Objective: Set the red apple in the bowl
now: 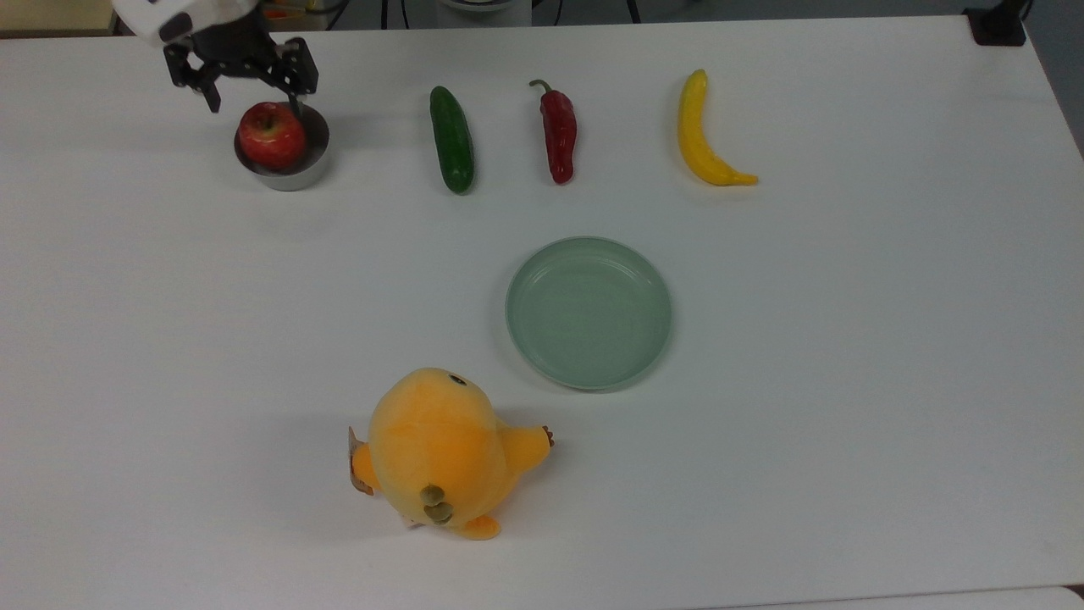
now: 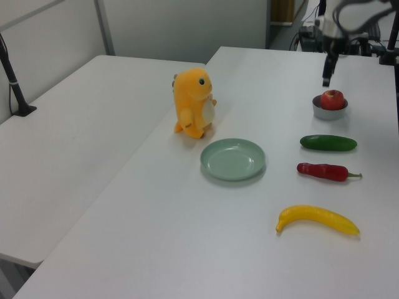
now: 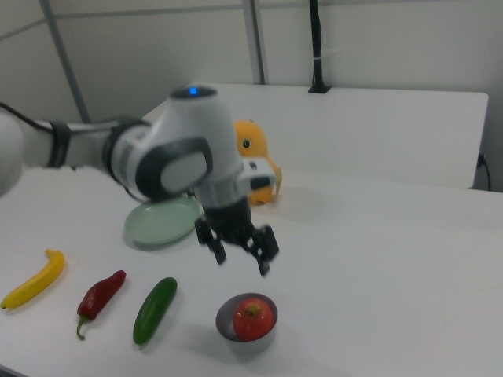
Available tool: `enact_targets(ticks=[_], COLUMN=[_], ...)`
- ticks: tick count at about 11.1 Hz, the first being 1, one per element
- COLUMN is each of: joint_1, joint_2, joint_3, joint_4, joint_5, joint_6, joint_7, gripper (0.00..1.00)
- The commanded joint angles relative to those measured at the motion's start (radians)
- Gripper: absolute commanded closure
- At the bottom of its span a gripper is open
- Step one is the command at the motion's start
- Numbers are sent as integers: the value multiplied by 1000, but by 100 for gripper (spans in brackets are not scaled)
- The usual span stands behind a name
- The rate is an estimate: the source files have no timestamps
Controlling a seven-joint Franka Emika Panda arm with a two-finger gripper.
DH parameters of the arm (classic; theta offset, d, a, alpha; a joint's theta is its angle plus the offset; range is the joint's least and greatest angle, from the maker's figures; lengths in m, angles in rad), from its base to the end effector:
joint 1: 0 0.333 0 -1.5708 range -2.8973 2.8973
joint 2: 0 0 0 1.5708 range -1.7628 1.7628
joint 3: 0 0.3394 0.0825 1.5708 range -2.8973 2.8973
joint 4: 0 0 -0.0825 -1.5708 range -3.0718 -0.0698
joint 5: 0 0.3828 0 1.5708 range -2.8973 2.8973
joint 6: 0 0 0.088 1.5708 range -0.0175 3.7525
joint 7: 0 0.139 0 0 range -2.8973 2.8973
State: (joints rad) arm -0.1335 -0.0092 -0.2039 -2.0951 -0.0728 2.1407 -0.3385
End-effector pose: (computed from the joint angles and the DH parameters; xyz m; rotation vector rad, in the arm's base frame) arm 0.5161 -0.1866 0.4224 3.0655 0.0593 0.0483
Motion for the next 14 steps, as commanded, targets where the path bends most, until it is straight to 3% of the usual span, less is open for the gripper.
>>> enact_targets(ticks=[1, 5, 8, 10, 12, 14], joint_1=[25, 40, 86, 115, 120, 152], joint_2=[-8, -12, -17, -26, -28, -26], joint_3=[49, 162, 178, 195, 244, 253], joint_4=[202, 384, 489, 510, 509, 506], joint_5=[62, 71, 168, 176, 174, 163], joint_6=[-212, -361, -447, -505, -507, -498], joint_7=[152, 387, 438, 447, 454, 438], gripper=[0, 0, 0, 0, 0, 0])
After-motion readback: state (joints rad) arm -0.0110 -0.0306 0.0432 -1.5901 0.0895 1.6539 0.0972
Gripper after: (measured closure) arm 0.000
